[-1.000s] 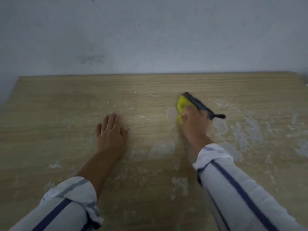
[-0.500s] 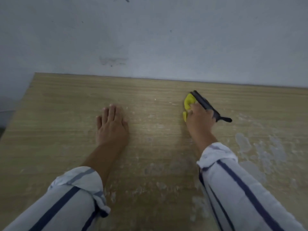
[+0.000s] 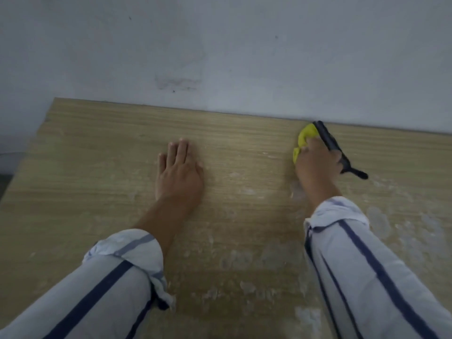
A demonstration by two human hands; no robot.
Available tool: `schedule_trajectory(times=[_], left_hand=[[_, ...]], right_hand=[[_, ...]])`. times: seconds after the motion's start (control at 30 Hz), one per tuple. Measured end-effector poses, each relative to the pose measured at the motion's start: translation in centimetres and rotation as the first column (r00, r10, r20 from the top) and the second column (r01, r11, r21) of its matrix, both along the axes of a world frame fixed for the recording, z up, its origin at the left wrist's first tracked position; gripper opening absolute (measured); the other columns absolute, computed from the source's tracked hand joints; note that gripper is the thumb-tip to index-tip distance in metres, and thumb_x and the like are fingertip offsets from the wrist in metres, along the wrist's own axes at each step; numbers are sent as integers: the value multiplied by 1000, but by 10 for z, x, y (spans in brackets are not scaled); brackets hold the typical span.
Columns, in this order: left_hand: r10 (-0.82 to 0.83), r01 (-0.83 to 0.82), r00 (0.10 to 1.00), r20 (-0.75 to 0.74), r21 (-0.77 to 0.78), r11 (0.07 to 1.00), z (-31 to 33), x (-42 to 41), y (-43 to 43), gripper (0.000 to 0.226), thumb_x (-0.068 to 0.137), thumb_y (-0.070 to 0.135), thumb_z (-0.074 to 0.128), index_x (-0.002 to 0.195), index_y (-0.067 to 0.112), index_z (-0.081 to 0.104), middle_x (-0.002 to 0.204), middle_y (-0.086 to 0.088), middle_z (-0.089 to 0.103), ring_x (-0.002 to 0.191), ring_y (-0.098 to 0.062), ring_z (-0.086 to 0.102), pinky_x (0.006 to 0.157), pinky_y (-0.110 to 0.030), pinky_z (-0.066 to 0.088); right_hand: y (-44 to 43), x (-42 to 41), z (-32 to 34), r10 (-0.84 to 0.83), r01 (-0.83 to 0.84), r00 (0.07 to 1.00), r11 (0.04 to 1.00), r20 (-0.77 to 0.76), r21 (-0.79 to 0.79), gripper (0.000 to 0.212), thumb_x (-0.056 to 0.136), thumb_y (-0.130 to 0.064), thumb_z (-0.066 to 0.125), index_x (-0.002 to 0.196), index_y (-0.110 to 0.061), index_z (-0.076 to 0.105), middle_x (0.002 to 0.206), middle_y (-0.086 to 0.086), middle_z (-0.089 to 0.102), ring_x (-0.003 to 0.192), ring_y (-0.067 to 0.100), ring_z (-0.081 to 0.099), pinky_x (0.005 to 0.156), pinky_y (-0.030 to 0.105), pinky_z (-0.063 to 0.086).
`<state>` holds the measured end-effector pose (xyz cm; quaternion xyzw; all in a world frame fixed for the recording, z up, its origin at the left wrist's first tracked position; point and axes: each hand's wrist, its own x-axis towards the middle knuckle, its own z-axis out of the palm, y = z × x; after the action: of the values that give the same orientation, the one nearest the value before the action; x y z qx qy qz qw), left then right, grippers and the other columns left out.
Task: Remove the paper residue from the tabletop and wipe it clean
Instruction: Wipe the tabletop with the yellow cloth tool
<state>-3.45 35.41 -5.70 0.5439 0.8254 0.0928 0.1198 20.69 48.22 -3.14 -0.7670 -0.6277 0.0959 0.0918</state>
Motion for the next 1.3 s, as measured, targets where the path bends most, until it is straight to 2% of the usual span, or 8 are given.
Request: schedule_trajectory(times=[0.13,0.27,0.6,0.7,0.87,1.1,1.2,1.3], left_hand=[[-2,2,1000,-7,13,1000,-1,1,10,57,97,35,24,149,17,14,159,-1,8,146,-20,1,119,-40,0],[8,-8,1000,3,38,999,0,-1,10,54,97,36,24,149,18,20,158,0,12,146,-20,5,118,-41,4],[-34,29,998,52,93,995,3,-1,3,51,96,23,33,146,13,28,156,-4,22,145,-21,12,118,-38,6],[-44,29,991,128,118,993,6,0,-14,49,96,16,36,144,9,31,154,-8,25,144,-24,15,118,-38,8],[15,-27,991,130,93,995,6,7,-72,52,96,17,38,146,6,26,156,-10,18,145,-26,9,117,-37,4],[74,-73,996,58,-21,997,6,29,-111,61,98,35,27,150,12,5,159,-4,1,146,-20,-6,117,-39,-7],[39,-37,998,54,-38,999,6,44,-110,60,98,37,25,150,13,6,159,-3,1,146,-20,-6,118,-40,-6],[42,-40,997,59,-38,998,9,60,-108,60,98,39,27,149,13,12,159,-3,5,146,-21,-3,118,-41,-3]], right_hand=[[-10,-80,-2,257,-253,964,966,-72,60,28,88,-21,40,111,-21,56,113,19,58,103,39,52,84,39,39],[-51,-137,-12,670,-669,742,742,-16,42,36,93,-36,41,127,-29,47,145,-2,39,119,32,36,93,45,31],[-7,53,-8,-38,47,981,998,-189,41,45,84,-39,44,121,-15,54,113,14,56,104,34,54,78,38,49],[-66,-28,-3,327,-309,943,928,-59,210,20,82,-23,52,100,-16,59,87,7,63,79,28,59,64,28,40],[-163,-65,-12,747,-741,660,664,-74,96,39,91,-38,46,129,-30,49,141,-2,47,106,33,46,88,43,37],[-90,23,3,17,-16,999,1000,-36,13,28,93,-30,41,114,-19,57,125,20,53,113,42,44,93,46,37],[-137,-39,3,351,-343,915,936,-200,74,22,89,-27,46,100,-16,62,98,15,62,90,35,56,76,43,41],[-194,-45,-10,656,-649,749,755,-95,97,33,89,-34,41,114,-23,60,126,1,59,99,34,51,82,48,42]])
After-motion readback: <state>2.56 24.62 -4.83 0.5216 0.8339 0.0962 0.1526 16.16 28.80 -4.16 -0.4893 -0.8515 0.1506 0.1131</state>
